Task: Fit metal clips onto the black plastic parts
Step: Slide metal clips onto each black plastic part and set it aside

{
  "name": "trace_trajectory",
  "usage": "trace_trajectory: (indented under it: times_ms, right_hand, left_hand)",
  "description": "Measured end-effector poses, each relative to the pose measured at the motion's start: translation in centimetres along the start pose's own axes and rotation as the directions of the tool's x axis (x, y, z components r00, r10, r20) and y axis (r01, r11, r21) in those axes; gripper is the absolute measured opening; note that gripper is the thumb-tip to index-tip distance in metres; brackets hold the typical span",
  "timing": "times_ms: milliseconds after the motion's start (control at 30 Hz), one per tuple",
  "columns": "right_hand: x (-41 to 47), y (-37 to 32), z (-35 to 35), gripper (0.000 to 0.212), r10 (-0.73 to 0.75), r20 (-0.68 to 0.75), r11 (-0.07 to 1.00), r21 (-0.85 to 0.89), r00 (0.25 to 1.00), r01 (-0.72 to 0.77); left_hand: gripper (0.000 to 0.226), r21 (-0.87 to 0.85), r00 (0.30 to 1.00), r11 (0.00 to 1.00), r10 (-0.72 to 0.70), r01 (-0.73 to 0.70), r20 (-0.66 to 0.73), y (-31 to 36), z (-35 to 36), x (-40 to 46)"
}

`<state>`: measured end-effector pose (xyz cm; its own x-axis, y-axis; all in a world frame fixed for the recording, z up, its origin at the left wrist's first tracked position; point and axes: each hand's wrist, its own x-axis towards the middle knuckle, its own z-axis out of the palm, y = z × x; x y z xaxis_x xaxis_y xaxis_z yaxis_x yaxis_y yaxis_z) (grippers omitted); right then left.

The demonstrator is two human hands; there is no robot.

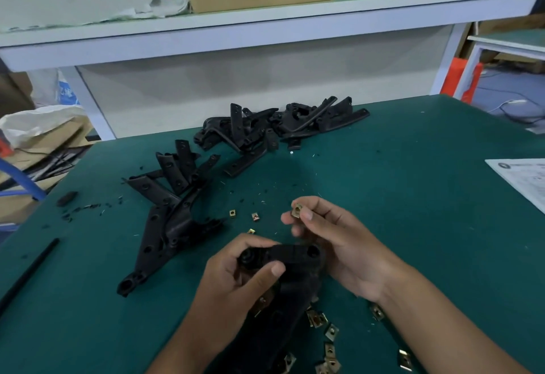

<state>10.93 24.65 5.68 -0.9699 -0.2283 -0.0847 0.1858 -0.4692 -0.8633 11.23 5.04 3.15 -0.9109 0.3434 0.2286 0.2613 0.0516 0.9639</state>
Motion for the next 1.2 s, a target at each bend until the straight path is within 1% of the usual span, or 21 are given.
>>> trace_trajectory:
  times_ms: [100, 167, 233, 367, 467, 633, 700, 767, 900, 1000, 1067, 1200]
  right_hand:
    - [-0.04, -0.14, -0.14, 0.005, 0.015, 0.035, 1.0, -0.006, 0.999, -0.015]
    - [-0.07, -0.13, -0.15, 0.012, 0.051, 0.048, 0.998, -0.041, 0.998, -0.049]
    - [-0.04, -0.02, -0.18, 0.016, 0.1, 0.06, 0.992, -0.082, 0.993, -0.095]
    - [-0.05, 0.18, -0.09, 0.01, 0.148, 0.087, 0.983, -0.12, 0.985, -0.137]
    - [-0.02, 0.1, -0.06, 0.007, 0.16, 0.065, 0.968, -0.204, 0.985, -0.144]
    - [-0.19, 0.13, -0.12, 0.007, 0.123, 0.049, 0.921, -0.378, 0.991, -0.096]
    - [-0.17, 0.14, -0.12, 0.01, 0.103, 0.045, 0.911, -0.406, 0.994, -0.076]
    - [-0.13, 0.18, -0.15, 0.006, 0.08, 0.042, 0.908, -0.416, 0.996, -0.055]
    - [-0.3, -0.01, -0.38, 0.005, 0.057, 0.062, 0.891, -0.454, 0.996, -0.023]
    - [-0.39, -0.22, -0.41, 0.007, 0.027, 0.06, 0.85, -0.526, 0.998, 0.009]
    - [-0.29, -0.06, -0.43, 0.01, 0.0, 0.034, 0.846, -0.533, 0.999, 0.018]
    - [-0.2, 0.34, -0.27, 0.003, -0.009, 0.022, 0.834, -0.552, 1.0, 0.02]
  left_hand:
    - [0.024, 0.047, 1.0, 0.999, 0.001, -0.002, 0.021, 0.02, 0.41, -0.07]
    - [0.028, 0.049, 0.999, 0.999, -0.025, 0.023, 0.039, -0.14, 0.43, -0.14]
    - [0.033, 0.074, 0.998, 0.996, -0.051, 0.049, 0.025, -0.35, 0.37, -0.11]
    - [0.038, 0.071, 0.998, 0.996, -0.047, 0.049, -0.032, -0.45, 0.54, -0.19]
    - [0.04, 0.108, 0.999, 0.994, -0.031, 0.033, -0.023, -0.34, 0.57, -0.27]
    - [0.047, 0.136, 0.998, 0.99, -0.028, 0.035, -0.051, -0.33, 0.43, -0.18]
    - [0.05, 0.132, 0.997, 0.99, -0.04, 0.049, -0.07, -0.46, 0.4, -0.18]
    - [0.053, 0.136, 0.996, 0.989, -0.046, 0.057, -0.079, -0.63, 0.33, -0.16]
    - [0.061, 0.134, 0.996, 0.989, -0.051, 0.061, -0.075, -0.84, 0.32, -0.22]
    - [0.058, 0.164, 0.996, 0.986, -0.026, 0.04, -0.084, -0.75, 0.5, -0.25]
    - [0.06, 0.175, 0.994, 0.984, -0.012, 0.031, -0.105, -0.54, 0.54, -0.25]
    - [0.053, 0.201, 0.993, 0.979, 0.004, 0.02, -0.119, -0.29, 0.47, -0.17]
